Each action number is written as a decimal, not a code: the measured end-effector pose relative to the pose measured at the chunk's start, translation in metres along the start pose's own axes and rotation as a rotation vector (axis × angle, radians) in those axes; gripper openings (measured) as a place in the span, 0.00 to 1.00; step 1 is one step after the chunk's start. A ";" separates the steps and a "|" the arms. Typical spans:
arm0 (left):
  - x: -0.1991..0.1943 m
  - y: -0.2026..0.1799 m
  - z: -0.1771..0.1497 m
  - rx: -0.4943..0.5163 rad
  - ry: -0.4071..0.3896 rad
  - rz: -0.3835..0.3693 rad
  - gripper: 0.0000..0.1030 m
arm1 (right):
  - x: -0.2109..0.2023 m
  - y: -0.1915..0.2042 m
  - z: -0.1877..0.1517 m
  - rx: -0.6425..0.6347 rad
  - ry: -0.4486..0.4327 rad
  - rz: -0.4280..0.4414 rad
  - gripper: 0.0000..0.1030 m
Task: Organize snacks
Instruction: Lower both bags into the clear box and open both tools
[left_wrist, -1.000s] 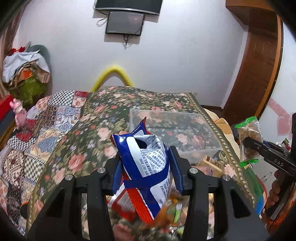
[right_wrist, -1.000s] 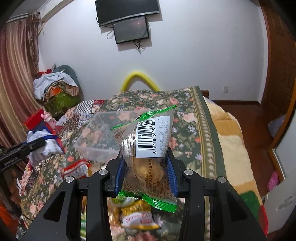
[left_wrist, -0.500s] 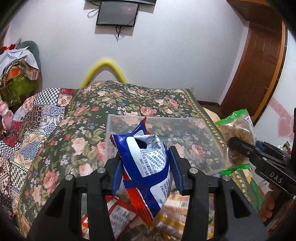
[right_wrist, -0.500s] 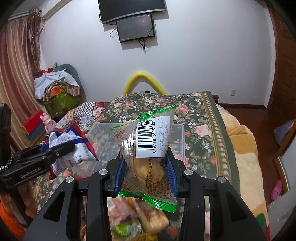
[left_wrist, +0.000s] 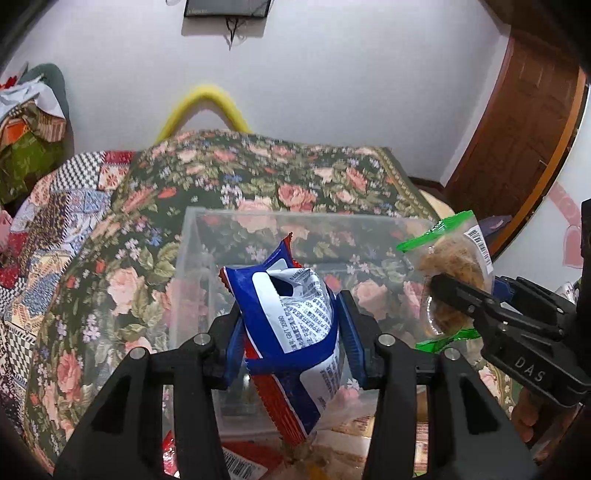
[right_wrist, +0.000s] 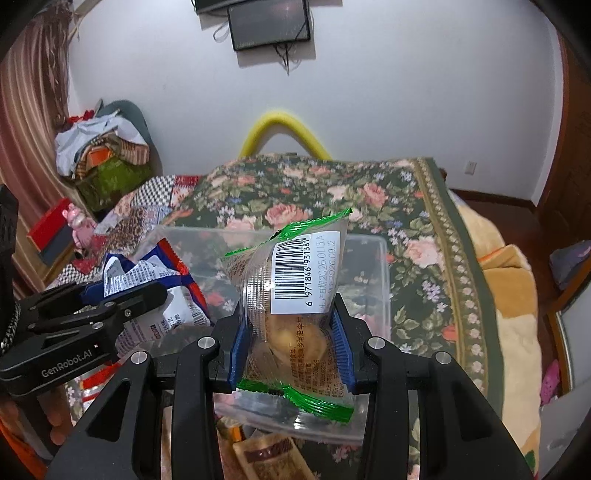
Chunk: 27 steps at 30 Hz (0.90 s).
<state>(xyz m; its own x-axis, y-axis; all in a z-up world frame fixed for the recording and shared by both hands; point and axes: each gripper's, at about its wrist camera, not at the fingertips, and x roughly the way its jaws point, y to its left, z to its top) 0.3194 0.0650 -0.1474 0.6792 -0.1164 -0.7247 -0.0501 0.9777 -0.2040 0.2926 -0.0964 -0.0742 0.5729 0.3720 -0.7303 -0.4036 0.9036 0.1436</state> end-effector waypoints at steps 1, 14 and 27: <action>0.004 0.001 0.000 -0.001 0.007 0.004 0.45 | 0.003 0.000 -0.001 -0.002 0.012 0.000 0.36; 0.004 0.002 -0.001 0.032 0.008 0.067 0.51 | 0.014 0.004 -0.004 -0.039 0.082 -0.012 0.38; -0.066 0.002 0.002 0.059 -0.094 0.064 0.66 | -0.043 0.012 0.003 -0.052 -0.022 -0.017 0.55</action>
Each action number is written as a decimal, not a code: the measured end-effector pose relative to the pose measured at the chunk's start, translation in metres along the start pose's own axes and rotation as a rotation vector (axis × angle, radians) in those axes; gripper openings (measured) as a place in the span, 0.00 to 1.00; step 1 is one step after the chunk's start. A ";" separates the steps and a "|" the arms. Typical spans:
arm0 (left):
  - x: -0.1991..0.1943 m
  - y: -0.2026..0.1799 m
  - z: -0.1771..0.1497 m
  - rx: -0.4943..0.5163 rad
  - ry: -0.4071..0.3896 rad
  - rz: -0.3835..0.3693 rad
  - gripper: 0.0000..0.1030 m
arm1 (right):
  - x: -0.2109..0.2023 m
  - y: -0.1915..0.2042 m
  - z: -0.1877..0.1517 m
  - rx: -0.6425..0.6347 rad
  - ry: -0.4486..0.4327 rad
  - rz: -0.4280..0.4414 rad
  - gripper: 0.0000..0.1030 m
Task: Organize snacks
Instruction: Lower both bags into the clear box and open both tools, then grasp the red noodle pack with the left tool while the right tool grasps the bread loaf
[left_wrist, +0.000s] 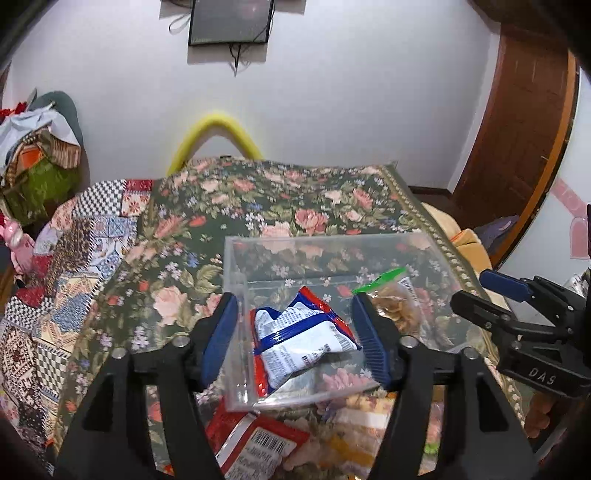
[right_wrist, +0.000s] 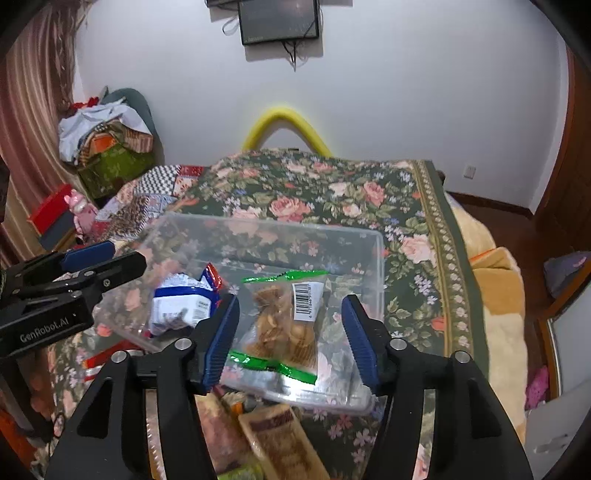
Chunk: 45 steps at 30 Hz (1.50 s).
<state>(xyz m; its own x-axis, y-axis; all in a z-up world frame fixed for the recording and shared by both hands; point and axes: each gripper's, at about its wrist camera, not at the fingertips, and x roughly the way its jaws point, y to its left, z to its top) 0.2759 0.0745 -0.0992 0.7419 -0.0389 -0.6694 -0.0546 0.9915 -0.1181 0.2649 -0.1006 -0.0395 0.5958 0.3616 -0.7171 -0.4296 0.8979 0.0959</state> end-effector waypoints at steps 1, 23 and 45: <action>-0.007 0.001 -0.001 0.001 -0.007 -0.001 0.67 | -0.005 0.001 0.000 -0.002 -0.009 -0.001 0.57; -0.038 0.050 -0.097 0.012 0.166 0.040 0.78 | -0.051 0.004 -0.062 -0.022 0.030 -0.028 0.63; 0.038 0.073 -0.137 -0.099 0.334 -0.055 0.98 | 0.011 -0.015 -0.091 0.046 0.184 -0.006 0.63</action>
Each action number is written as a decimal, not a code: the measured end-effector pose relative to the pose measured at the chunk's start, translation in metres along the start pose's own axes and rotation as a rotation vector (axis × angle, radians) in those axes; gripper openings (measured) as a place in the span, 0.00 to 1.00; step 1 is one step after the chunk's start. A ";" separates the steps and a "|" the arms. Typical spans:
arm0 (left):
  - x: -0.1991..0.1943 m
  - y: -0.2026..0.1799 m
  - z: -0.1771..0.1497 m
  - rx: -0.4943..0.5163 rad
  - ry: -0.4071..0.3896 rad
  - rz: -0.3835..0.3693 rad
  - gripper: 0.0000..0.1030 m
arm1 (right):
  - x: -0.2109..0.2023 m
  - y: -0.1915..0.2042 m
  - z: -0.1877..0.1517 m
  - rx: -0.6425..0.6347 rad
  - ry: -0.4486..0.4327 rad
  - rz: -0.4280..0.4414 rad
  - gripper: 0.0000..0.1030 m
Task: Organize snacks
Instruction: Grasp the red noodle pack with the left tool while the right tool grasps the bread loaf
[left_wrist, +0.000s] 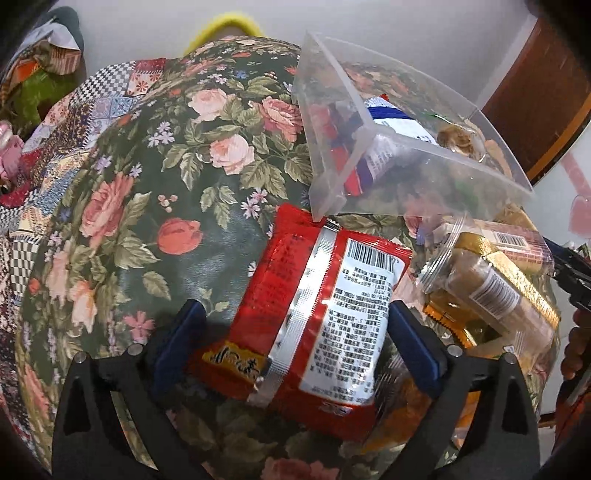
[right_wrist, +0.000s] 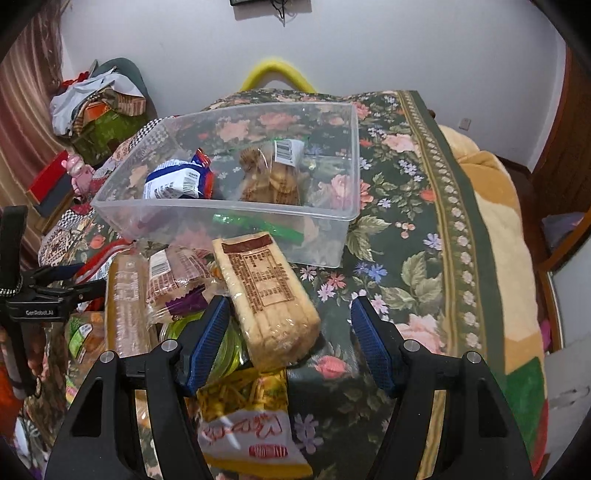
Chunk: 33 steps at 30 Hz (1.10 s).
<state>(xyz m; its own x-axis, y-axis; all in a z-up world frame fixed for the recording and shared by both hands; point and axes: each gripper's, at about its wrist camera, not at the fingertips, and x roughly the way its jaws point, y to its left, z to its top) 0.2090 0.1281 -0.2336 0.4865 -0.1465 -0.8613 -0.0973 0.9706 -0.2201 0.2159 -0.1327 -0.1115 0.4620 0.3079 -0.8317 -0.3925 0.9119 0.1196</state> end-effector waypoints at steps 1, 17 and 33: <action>0.001 -0.001 0.001 0.003 -0.005 -0.002 0.98 | 0.002 0.000 0.001 0.001 0.000 0.004 0.63; -0.005 0.001 -0.017 0.046 -0.059 0.088 0.66 | 0.001 0.004 -0.002 0.025 -0.009 0.086 0.36; -0.061 -0.017 -0.037 0.069 -0.145 0.135 0.65 | -0.036 -0.004 -0.006 0.043 -0.076 0.041 0.32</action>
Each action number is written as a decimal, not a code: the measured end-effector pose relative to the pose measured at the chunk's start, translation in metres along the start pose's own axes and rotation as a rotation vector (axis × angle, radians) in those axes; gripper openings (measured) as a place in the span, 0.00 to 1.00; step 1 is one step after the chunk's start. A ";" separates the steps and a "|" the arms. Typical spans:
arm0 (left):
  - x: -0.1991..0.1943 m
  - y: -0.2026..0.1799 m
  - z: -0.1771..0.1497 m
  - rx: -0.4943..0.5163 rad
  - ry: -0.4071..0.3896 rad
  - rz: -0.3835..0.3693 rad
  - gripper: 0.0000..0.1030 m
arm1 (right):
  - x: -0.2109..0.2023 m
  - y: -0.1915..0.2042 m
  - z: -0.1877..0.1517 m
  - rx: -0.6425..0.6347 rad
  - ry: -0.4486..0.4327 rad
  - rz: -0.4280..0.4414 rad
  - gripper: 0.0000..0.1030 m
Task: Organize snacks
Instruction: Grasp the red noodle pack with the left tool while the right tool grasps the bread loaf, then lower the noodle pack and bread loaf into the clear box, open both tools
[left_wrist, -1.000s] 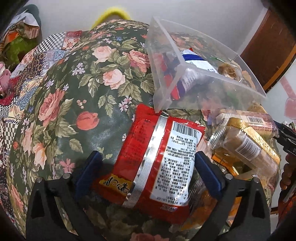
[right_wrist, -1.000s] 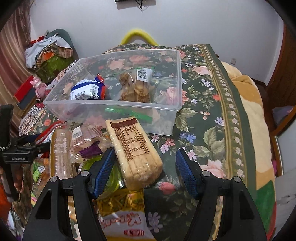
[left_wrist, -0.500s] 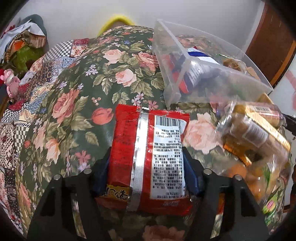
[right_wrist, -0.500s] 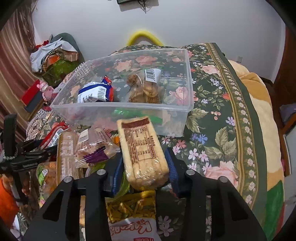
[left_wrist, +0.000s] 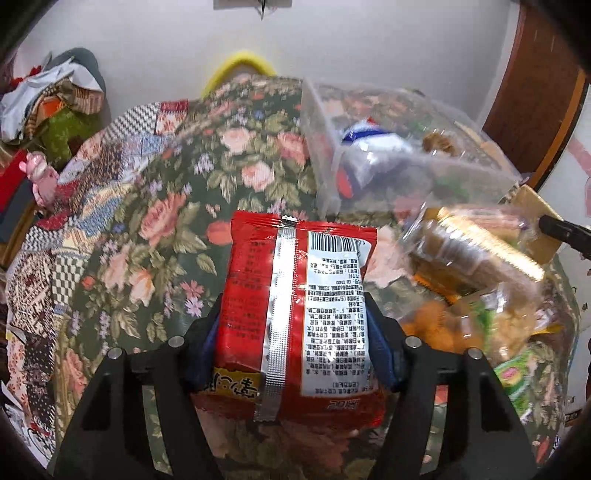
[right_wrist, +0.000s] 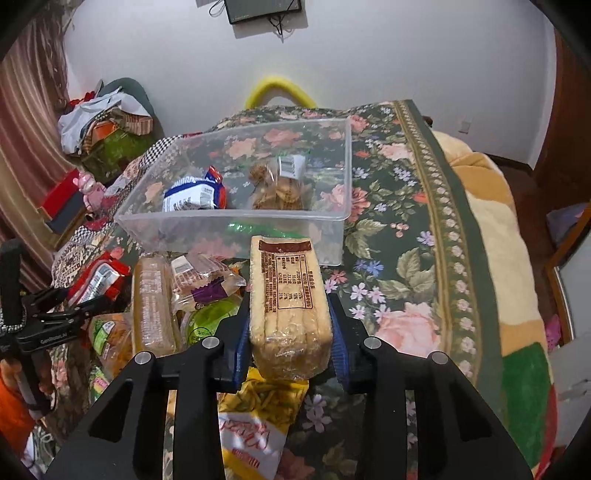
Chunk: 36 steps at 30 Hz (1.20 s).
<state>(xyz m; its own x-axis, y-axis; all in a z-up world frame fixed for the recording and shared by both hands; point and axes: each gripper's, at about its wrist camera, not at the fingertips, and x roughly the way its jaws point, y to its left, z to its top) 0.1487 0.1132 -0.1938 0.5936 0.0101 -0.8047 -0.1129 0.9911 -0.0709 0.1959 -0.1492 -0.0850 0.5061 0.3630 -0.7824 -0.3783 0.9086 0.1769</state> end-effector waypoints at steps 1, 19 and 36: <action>-0.006 -0.001 0.004 0.000 -0.015 -0.003 0.65 | -0.003 -0.001 0.001 0.004 -0.008 -0.001 0.32; -0.051 -0.038 0.087 0.018 -0.212 -0.063 0.65 | -0.040 0.003 0.042 -0.015 -0.182 -0.019 0.32; 0.025 -0.053 0.153 -0.013 -0.141 -0.088 0.65 | 0.001 0.003 0.086 -0.040 -0.194 -0.062 0.32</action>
<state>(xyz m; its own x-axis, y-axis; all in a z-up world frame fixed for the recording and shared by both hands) 0.2909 0.0815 -0.1201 0.7074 -0.0572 -0.7045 -0.0650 0.9872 -0.1454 0.2623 -0.1288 -0.0335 0.6679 0.3434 -0.6603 -0.3707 0.9228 0.1049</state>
